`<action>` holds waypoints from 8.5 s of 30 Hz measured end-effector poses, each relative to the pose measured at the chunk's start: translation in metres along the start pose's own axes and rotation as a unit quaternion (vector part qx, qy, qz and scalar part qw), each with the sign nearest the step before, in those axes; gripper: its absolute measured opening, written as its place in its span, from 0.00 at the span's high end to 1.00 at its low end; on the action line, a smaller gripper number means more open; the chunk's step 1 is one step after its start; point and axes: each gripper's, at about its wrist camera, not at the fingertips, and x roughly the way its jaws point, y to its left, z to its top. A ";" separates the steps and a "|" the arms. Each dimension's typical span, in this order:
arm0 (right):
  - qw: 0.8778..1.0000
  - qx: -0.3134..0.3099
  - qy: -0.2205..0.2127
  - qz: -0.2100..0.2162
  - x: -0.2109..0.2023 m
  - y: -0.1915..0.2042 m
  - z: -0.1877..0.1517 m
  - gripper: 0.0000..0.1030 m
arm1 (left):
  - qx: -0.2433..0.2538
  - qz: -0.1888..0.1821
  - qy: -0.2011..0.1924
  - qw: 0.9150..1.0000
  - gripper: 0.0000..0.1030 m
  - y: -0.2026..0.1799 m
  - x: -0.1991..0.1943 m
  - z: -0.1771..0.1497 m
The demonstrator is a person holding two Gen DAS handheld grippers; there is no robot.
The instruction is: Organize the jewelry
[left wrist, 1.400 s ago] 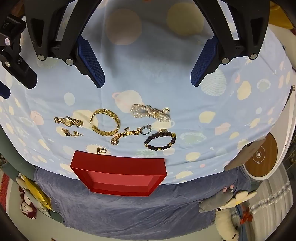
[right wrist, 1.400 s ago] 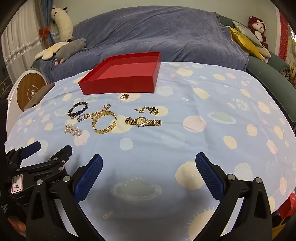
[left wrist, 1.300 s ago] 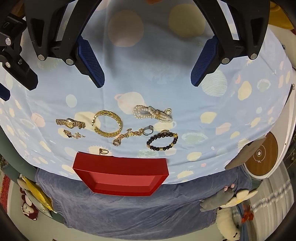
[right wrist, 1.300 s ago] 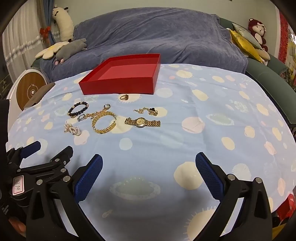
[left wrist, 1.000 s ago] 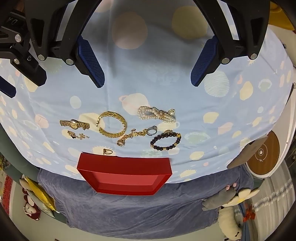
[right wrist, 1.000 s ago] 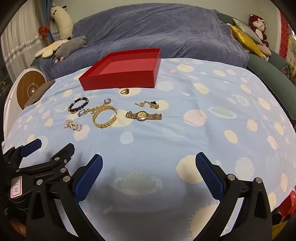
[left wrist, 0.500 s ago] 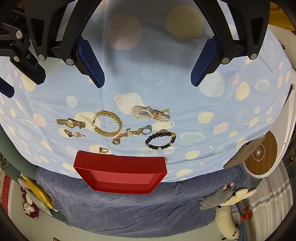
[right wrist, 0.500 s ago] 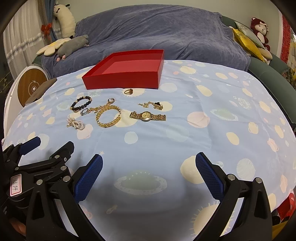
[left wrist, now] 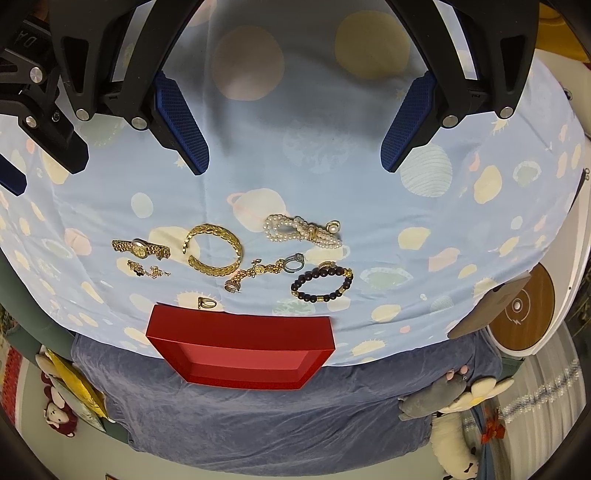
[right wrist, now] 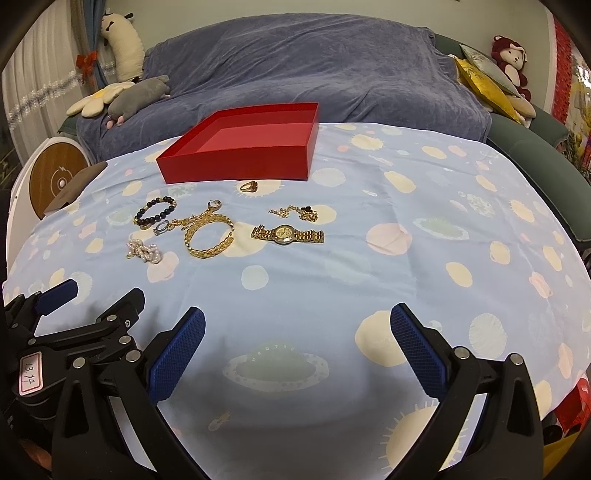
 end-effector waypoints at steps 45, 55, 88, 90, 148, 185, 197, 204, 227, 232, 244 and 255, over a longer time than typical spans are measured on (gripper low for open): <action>0.999 0.023 0.011 0.023 0.014 0.001 0.001 0.05 | -0.049 -0.002 0.004 0.999 0.11 0.021 0.012 0.007; 0.999 0.026 0.016 0.022 0.018 0.001 -0.001 0.05 | -0.087 -0.026 0.021 0.996 0.11 0.034 0.018 0.009; 0.997 -0.008 0.049 0.056 0.039 -0.002 0.050 0.05 | -0.045 -0.086 0.022 0.995 0.80 0.034 0.032 0.061; 0.995 -0.043 0.046 0.078 0.038 0.004 0.061 0.05 | -0.034 -0.101 0.021 0.994 0.80 0.034 0.023 0.070; 0.988 -0.076 0.039 0.127 0.089 0.050 0.094 0.47 | -0.059 -0.109 0.008 0.992 0.87 0.048 0.087 0.115; 0.994 -0.025 -0.015 0.104 0.204 0.005 0.259 0.26 | -0.050 -0.127 -0.015 0.990 0.55 0.018 0.194 0.289; 0.988 -0.049 0.020 0.145 0.082 0.006 0.175 0.26 | -0.014 -0.089 -0.012 0.996 0.40 0.056 0.091 0.191; 0.992 -0.004 0.020 0.124 0.052 -0.009 0.125 0.21 | -0.012 -0.069 0.013 0.997 0.30 0.058 0.068 0.124; 0.993 -0.065 0.047 0.086 0.074 0.011 0.089 0.21 | -0.015 -0.041 0.037 0.998 0.62 0.065 0.126 0.109; 0.993 -0.045 0.068 0.087 0.082 -0.002 0.085 0.21 | -0.005 -0.043 0.036 0.998 0.93 0.063 0.126 0.109; 0.985 -0.096 0.096 0.103 0.095 -0.002 0.071 0.31 | -0.001 -0.112 -0.004 0.994 0.94 0.047 0.078 0.122; 0.979 -0.122 0.116 0.113 0.115 0.001 0.072 0.44 | 0.001 -0.160 -0.006 0.987 0.94 0.040 0.052 0.117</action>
